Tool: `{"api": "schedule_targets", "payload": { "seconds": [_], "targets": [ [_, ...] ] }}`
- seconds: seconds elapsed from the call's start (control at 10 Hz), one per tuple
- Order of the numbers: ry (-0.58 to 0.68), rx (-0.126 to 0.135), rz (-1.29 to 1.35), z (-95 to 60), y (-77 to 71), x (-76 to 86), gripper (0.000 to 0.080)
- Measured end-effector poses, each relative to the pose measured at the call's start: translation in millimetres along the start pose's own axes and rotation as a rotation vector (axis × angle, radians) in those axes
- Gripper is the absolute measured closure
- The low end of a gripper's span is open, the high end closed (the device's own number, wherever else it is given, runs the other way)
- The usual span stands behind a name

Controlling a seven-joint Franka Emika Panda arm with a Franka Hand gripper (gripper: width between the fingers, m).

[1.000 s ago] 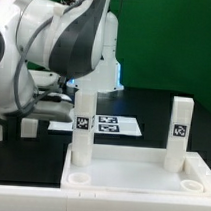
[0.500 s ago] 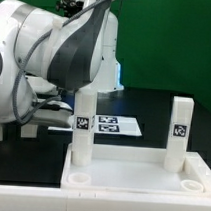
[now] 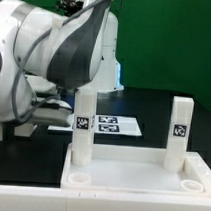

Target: Assemble desk

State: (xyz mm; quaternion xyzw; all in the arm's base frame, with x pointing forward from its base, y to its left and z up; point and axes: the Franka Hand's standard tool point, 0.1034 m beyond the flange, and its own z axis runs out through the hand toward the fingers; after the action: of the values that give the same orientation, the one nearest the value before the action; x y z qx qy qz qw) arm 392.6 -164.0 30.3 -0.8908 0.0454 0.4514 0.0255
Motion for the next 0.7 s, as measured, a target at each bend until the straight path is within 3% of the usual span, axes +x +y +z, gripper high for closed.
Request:
{"api": "schedule_targets", "payload": {
  "seconds": [0.2, 0.3, 0.4, 0.7],
  "targets": [
    [0.028, 0.032, -0.017, -40.1, -0.2, -28.4, 0.0515],
    [0.13, 0.027, -0.034, -69.1, 0.1, -34.5, 0.0515],
    [0.231, 0.017, -0.058, -87.9, -3.0, -39.4, 0.0515],
    [0.418, 0.009, -0.068, -92.1, -4.4, -31.0, 0.0515]
  ]
}}
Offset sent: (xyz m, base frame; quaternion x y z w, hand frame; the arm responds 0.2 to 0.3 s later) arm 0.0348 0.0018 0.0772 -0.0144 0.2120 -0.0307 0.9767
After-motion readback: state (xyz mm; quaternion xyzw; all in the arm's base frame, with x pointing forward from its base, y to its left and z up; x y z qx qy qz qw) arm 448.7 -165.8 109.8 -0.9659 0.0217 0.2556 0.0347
